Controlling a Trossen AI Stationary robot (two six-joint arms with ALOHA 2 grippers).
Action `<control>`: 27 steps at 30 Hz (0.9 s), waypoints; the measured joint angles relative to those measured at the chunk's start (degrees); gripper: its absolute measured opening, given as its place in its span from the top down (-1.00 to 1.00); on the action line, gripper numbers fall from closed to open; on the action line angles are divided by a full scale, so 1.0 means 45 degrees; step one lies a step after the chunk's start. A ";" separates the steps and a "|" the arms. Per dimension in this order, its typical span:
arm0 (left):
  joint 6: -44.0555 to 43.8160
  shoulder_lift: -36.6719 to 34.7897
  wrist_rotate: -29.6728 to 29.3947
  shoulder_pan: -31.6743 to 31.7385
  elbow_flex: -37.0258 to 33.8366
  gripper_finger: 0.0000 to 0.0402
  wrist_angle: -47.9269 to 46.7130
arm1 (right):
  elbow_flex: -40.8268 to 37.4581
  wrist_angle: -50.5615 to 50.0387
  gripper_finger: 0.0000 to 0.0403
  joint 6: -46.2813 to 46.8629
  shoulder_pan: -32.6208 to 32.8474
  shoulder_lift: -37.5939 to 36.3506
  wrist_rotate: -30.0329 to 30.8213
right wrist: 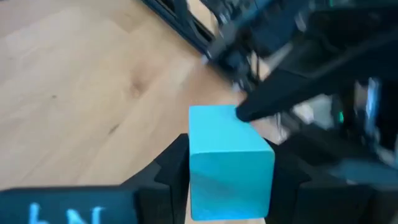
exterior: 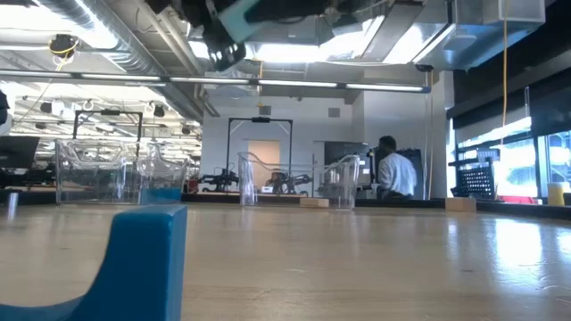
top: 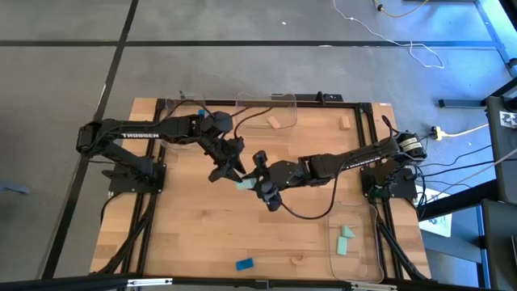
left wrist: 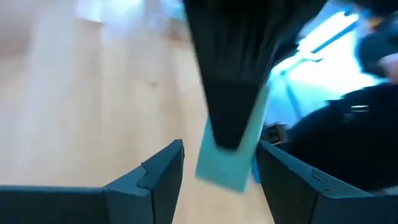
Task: Sort & place blocks by color
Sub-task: Put the light blue block into the bottom transparent bin
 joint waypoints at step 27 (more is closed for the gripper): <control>0.3921 -0.0092 -0.2036 0.0722 -0.0010 0.04 -0.2580 | 0.4578 -1.7447 0.33 2.2136 0.0588 -0.2313 -0.2002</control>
